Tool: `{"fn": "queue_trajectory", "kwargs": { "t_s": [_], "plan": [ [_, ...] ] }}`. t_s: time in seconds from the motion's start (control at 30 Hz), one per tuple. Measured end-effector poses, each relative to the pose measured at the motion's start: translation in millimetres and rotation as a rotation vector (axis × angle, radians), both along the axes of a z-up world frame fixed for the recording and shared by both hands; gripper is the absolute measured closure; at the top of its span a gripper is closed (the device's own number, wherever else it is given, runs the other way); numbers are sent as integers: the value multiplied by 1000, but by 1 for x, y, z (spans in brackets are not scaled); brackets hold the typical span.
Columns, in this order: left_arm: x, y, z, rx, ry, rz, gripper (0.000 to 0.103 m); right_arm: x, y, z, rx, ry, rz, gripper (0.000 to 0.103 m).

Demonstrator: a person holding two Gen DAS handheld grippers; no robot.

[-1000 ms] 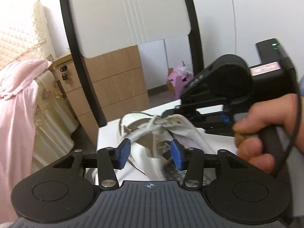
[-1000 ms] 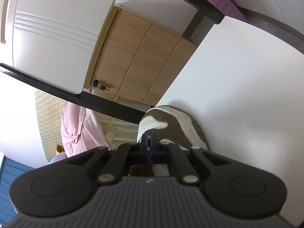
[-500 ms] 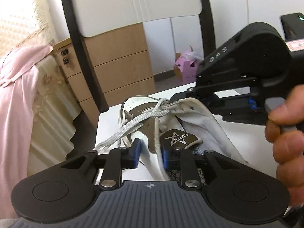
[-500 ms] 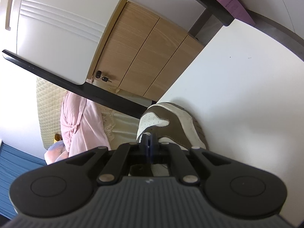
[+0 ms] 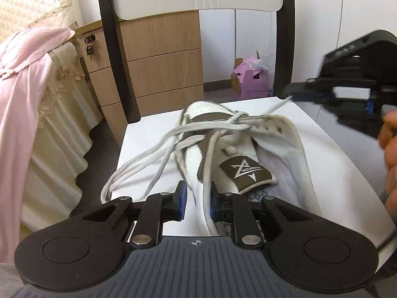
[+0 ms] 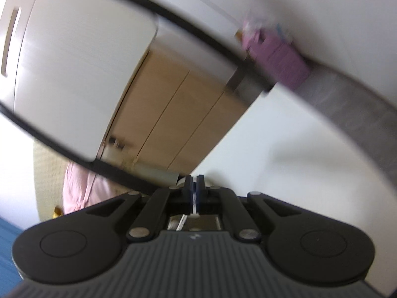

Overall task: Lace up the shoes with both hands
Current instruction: 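Move both grippers back above the sneaker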

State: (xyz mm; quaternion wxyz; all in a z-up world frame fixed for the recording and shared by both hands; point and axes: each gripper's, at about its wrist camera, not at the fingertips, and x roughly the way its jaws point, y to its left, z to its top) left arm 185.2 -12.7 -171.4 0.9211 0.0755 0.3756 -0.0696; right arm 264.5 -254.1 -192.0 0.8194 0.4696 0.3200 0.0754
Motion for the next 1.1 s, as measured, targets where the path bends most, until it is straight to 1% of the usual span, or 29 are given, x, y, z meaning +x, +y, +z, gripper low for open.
{"fn": "queue_trajectory", "kwargs": {
  "t_s": [0.1, 0.17, 0.27, 0.3, 0.4, 0.47, 0.53, 0.57, 0.6, 0.63, 0.67, 0.7, 0.73, 0.8, 0.83, 0.9, 1.07, 1.1],
  "plan": [
    [-1, 0, 0, -17, -2, -8, 83, -1, -16, 7, -86, -33, -20, 100],
    [-2, -1, 0, -18, -8, -12, 83, -2, -22, 10, -115, -59, -17, 100],
    [-5, -2, 1, -11, -16, -15, 83, -3, -26, 7, -100, -79, 16, 98],
    [-7, -2, 2, -9, -17, -15, 83, -4, -26, 9, -116, -87, 22, 96],
    [-8, -2, 2, -8, -16, -15, 81, -7, -24, 18, -202, -117, 27, 96],
    [-10, -2, 3, -3, -19, -17, 80, -8, -25, 24, -224, -143, 37, 93],
    [-10, -3, 3, 2, -23, -19, 79, -9, -23, 29, -247, -166, 57, 82],
    [-10, -3, 4, 3, -22, -18, 78, -10, -21, 32, -258, -175, 67, 69],
    [-10, -3, 4, 5, -22, -17, 78, -11, -19, 35, -265, -188, 81, 62],
    [-9, -3, 4, 8, -23, -16, 75, -12, -16, 37, -267, -201, 100, 61],
    [-9, -3, 4, 13, -24, -12, 71, -12, -12, 39, -262, -208, 124, 59],
    [-9, -2, 4, 18, -27, -8, 68, -12, -8, 42, -256, -216, 149, 54],
    [-8, -1, 5, 20, -30, -2, 62, -13, -4, 43, -247, -220, 168, 50],
    [-8, 2, 6, 5, -36, 4, 55, -17, 4, 45, -238, -228, 192, 33],
    [-7, 4, 7, -5, -39, 6, 54, -19, 7, 46, -228, -227, 201, 29],
    [-7, 6, 9, -14, -49, 7, 47, -21, 11, 45, -198, -221, 214, 16],
    [-9, 9, 14, -28, -80, -4, 32, -27, 14, 39, -146, -183, 200, 0],
    [-10, 10, 15, -30, -85, -5, 30, -28, 15, 37, -130, -175, 197, 0]
  ]
}}
